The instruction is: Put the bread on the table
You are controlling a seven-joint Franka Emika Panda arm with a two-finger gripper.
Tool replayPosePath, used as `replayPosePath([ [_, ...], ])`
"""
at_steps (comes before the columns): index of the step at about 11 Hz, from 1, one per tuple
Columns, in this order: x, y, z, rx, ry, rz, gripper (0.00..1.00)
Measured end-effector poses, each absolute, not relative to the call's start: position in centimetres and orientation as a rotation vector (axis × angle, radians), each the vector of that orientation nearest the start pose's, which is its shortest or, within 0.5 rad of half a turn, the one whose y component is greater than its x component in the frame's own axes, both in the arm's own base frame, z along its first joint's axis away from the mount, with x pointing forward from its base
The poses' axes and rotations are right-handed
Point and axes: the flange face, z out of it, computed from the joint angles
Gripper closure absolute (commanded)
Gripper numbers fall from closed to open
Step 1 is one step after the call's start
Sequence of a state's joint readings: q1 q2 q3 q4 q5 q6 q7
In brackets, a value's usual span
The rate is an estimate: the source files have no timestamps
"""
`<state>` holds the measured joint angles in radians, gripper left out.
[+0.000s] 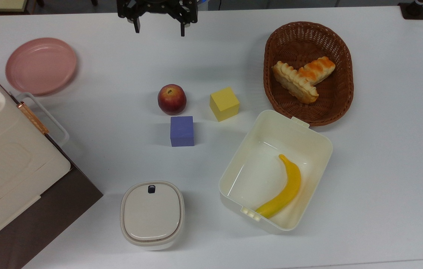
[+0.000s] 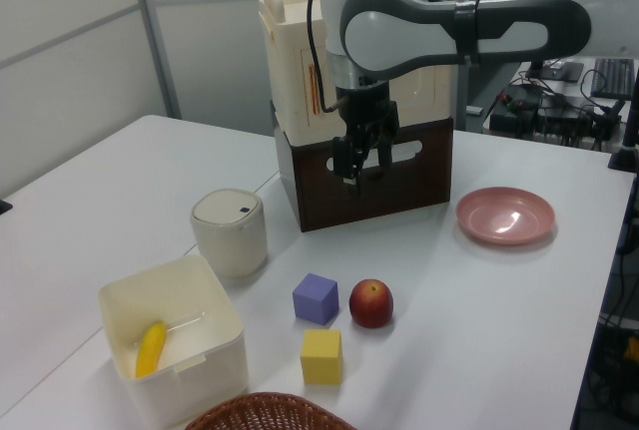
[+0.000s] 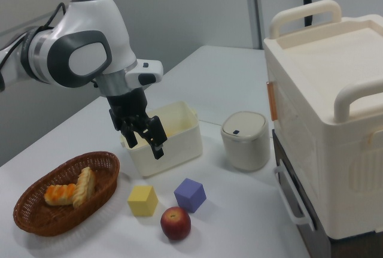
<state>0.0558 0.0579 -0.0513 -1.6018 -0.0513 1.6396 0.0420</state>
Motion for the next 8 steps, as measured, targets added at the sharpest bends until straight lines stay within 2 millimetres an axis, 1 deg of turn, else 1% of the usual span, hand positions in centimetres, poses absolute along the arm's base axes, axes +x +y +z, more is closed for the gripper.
replayPosePath([
  [5,57.66,-0.17,58.25,-3.196,0.053,0.032,0.0],
  [8,57.66,-0.61,58.25,-3.195,0.066,0.032,0.0],
])
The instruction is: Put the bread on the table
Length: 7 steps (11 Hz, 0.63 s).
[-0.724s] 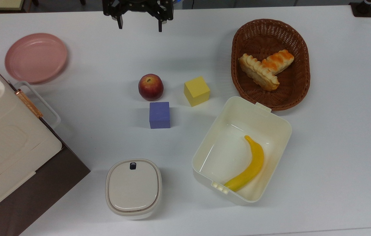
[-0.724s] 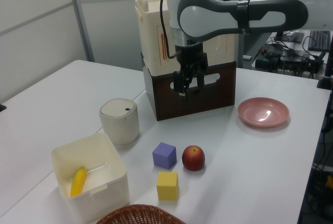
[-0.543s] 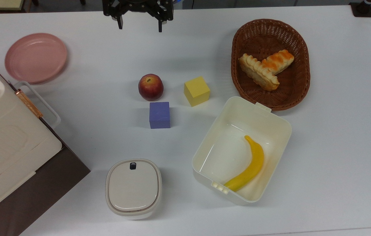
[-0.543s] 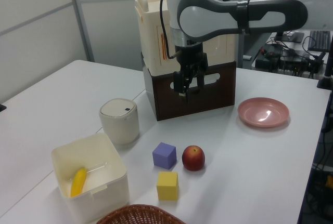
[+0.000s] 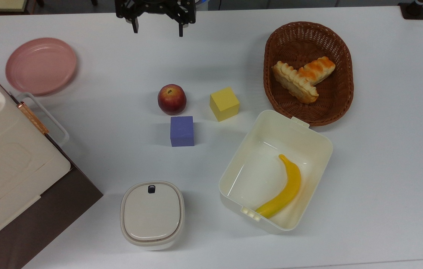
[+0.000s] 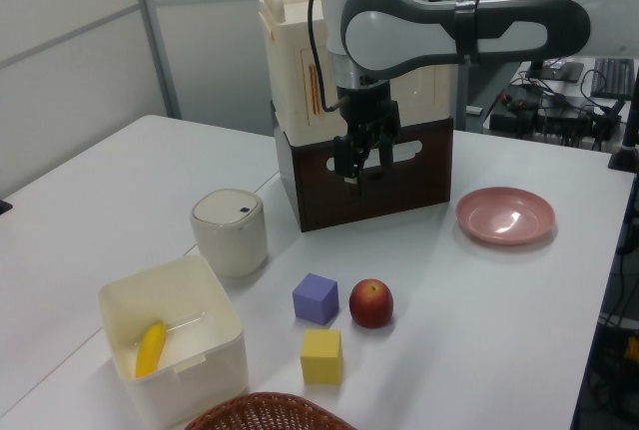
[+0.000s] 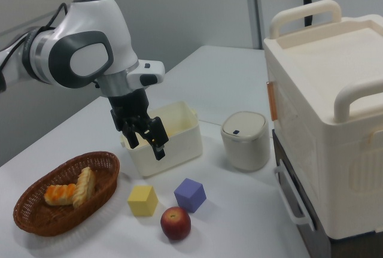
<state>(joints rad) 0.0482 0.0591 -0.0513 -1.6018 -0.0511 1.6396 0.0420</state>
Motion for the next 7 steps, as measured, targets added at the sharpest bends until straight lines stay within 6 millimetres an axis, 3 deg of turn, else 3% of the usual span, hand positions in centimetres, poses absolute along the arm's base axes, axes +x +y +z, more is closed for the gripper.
replayPosePath([
  [2,57.7,-0.3,58.2,-3.194,0.058,0.032,0.0],
  [4,57.7,1.8,58.2,-3.186,0.0,0.033,0.0],
  [5,57.6,3.9,58.1,-3.182,-0.058,0.032,0.0],
  [7,56.9,10.1,58.0,-3.172,-0.229,0.033,0.0],
])
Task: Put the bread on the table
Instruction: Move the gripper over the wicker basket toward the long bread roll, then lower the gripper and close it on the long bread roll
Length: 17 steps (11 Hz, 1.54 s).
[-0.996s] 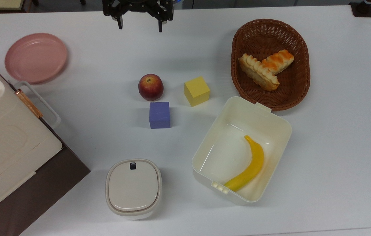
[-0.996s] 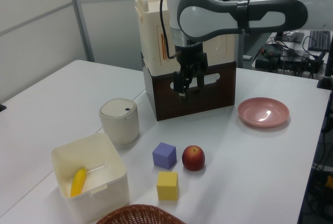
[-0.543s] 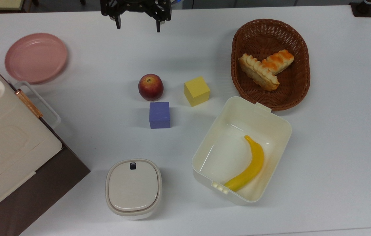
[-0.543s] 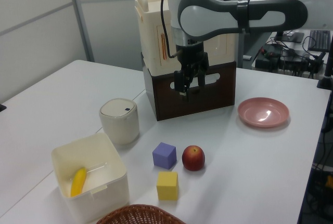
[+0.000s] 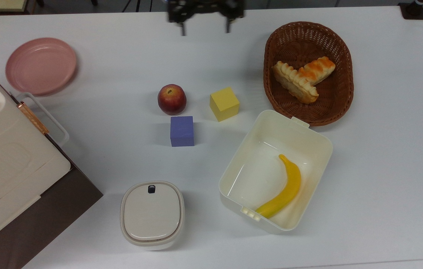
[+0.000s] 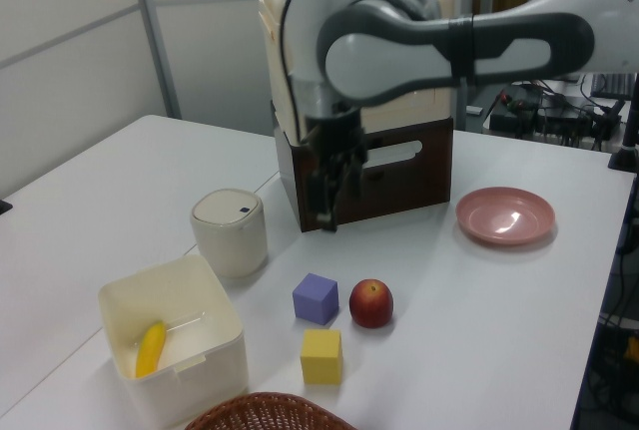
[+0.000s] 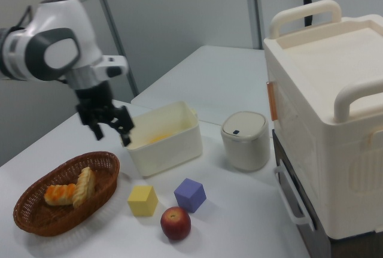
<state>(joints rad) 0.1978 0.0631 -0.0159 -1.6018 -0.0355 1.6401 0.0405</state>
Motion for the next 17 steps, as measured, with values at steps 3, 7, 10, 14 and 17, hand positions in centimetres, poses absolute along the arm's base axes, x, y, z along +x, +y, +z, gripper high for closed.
replayPosePath([
  [3,55.0,19.2,57.3,-3.128,-0.47,0.027,0.0],
  [7,54.8,27.6,52.3,-3.043,-0.638,-0.028,0.0],
  [10,55.7,31.9,45.7,-3.028,-0.715,-0.019,0.0],
  [14,55.2,34.9,38.2,-3.042,-0.787,0.135,0.0],
  [17,55.5,35.1,35.4,-3.053,-0.793,0.173,0.47],
])
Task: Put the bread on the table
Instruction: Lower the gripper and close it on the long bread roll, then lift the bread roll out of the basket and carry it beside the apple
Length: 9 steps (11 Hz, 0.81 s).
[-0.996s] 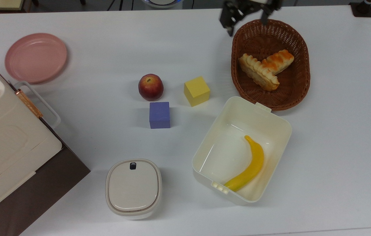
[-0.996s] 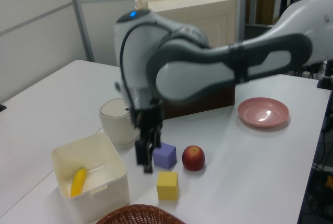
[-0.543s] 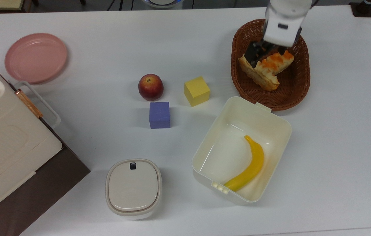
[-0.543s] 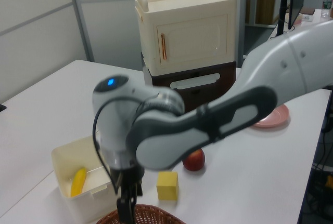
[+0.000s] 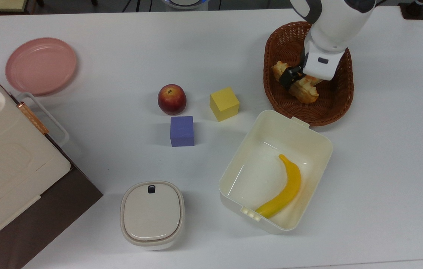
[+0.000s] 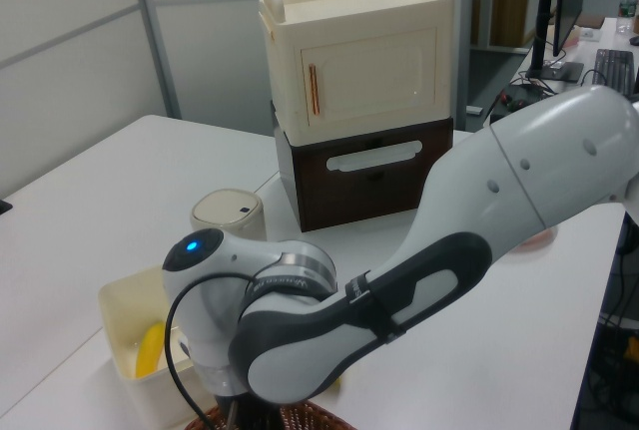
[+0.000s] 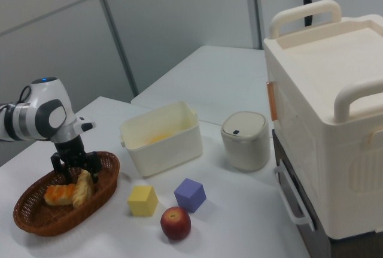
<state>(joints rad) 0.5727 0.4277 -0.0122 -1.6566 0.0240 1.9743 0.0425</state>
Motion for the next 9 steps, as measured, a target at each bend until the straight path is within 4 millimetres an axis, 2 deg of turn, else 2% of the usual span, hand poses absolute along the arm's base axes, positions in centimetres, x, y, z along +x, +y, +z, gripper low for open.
replayPosePath([
  [1,55.7,35.1,34.7,-3.058,-0.799,0.164,0.62],
  [3,55.8,35.1,34.0,-3.063,-0.804,0.167,0.74],
  [6,55.9,35.2,34.4,-3.061,-0.803,0.156,0.74],
  [7,55.9,35.1,35.0,-3.06,-0.801,0.145,0.74],
  [8,55.8,34.9,36.3,-3.064,-0.797,0.154,0.74],
  [9,55.6,34.3,38.8,-3.069,-0.788,0.17,0.74],
])
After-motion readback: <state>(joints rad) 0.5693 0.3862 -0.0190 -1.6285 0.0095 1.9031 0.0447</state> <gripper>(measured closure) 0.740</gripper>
